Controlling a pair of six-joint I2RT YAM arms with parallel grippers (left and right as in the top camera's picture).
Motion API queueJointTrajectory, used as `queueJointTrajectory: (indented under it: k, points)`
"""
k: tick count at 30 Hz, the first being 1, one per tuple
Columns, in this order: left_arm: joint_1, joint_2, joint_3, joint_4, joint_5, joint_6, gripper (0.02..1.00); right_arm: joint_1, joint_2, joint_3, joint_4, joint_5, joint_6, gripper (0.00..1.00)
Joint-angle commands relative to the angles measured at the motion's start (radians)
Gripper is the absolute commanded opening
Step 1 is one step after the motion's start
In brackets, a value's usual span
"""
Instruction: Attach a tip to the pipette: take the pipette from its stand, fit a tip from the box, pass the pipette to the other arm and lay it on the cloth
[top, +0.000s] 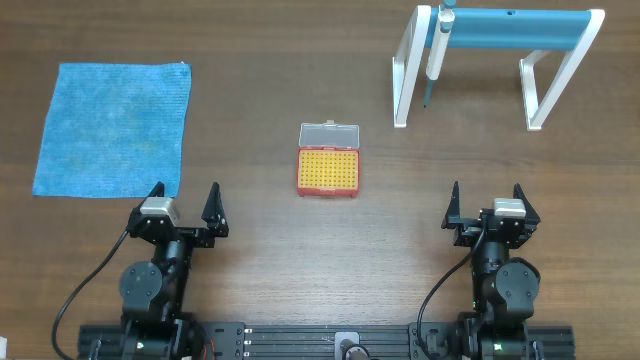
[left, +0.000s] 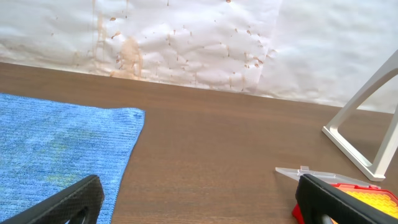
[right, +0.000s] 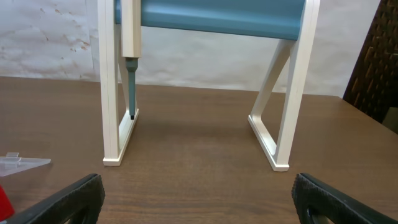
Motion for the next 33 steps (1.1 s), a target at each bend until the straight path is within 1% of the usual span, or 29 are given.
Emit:
queueJointTrajectory:
  k: [1, 16, 19, 21, 22, 24, 26, 27, 28, 29, 31, 33]
  points:
    - [0.002, -0.006, -0.004, -0.001, -0.014, 0.009, 0.996, 0.024, -0.011, -0.006, 0.000, 0.016, 0.015, 0.974]
    - [0.002, -0.006, -0.004, -0.001, -0.014, 0.009, 0.996, 0.024, -0.011, -0.006, 0.000, 0.015, 0.015, 0.974]
    - [0.002, -0.006, -0.004, -0.001, -0.014, 0.009, 0.998, 0.023, 0.016, -0.006, 0.000, 0.004, 0.016, 0.974]
    - [0.002, -0.006, -0.004, -0.001, -0.014, 0.009, 0.996, 0.023, 0.054, -0.005, 0.036, -0.023, 0.044, 0.974]
    - [0.002, -0.006, -0.004, -0.001, -0.014, 0.009, 0.996, 0.023, 0.114, 0.009, 0.092, -0.058, 0.065, 0.974]
    - [0.002, -0.006, -0.004, -0.001, -0.014, 0.009, 0.996, 0.023, 0.256, 0.056, 0.171, -0.067, 0.086, 0.974]
    - [0.002, -0.006, -0.004, -0.001, -0.014, 0.009, 0.998, 0.023, 0.441, 0.104, 0.290, -0.067, 0.086, 0.974]
    - [0.002, -0.006, -0.004, -0.001, -0.014, 0.009, 0.996, 0.023, 0.579, 0.131, 0.418, -0.068, 0.087, 0.974]
    - [0.002, -0.006, -0.004, -0.001, -0.014, 0.009, 0.998, 0.023, 0.654, 0.142, 0.512, -0.068, 0.094, 0.974]
    - [0.002, -0.006, -0.004, -0.001, -0.014, 0.009, 0.998, 0.023, 0.794, 0.166, 0.670, -0.067, 0.127, 0.974]
    - [0.002, -0.006, -0.004, -0.001, -0.014, 0.009, 0.996, 0.034, 1.054, 0.224, 0.921, -0.070, 0.211, 0.972]
    - [0.002, -0.006, -0.004, -0.001, -0.014, 0.009, 0.996, 0.062, 1.249, 0.296, 1.076, -0.072, 0.224, 0.974]
